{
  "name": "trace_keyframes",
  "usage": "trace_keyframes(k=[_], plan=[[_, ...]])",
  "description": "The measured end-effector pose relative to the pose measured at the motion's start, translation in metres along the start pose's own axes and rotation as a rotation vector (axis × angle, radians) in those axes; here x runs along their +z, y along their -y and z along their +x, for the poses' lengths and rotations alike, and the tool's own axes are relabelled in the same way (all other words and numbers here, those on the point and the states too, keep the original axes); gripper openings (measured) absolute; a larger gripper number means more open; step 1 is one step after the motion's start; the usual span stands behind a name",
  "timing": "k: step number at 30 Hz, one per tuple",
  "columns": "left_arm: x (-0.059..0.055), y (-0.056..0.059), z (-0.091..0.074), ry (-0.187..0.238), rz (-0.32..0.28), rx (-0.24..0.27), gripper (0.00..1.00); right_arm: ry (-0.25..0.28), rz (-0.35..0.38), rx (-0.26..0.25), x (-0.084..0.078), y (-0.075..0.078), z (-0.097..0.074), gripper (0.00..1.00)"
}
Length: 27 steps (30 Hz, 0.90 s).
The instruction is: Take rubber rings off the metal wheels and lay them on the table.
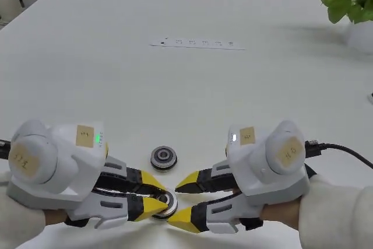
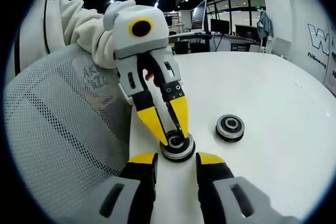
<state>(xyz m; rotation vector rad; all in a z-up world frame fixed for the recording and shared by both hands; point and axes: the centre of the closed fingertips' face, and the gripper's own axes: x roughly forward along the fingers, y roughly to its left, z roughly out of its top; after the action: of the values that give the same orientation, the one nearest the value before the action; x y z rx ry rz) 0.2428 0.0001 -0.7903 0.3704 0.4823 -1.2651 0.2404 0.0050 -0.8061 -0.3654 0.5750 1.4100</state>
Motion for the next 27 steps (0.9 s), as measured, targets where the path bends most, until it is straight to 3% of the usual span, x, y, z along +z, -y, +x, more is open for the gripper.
trace_keyframes(k=[1, 2, 17, 27], plan=[[0.001, 0.002, 0.0, 0.01, 0.0, -0.013, 0.14, -0.001, 0.001, 0.0, 0.0, 0.0, 0.0, 0.26], [-0.004, 0.001, 0.0, -0.013, 0.0, 0.001, 0.15, -0.001, 0.001, 0.001, 0.0, 0.0, 0.0, 0.26], [-0.002, -0.003, -0.002, 0.015, 0.012, -0.011, 0.14, 0.007, -0.01, -0.007, 0.001, 0.002, 0.001, 0.22], [0.0, -0.007, 0.003, 0.022, 0.025, -0.005, 0.14, -0.014, -0.078, -0.015, -0.001, 0.003, 0.001, 0.2]])
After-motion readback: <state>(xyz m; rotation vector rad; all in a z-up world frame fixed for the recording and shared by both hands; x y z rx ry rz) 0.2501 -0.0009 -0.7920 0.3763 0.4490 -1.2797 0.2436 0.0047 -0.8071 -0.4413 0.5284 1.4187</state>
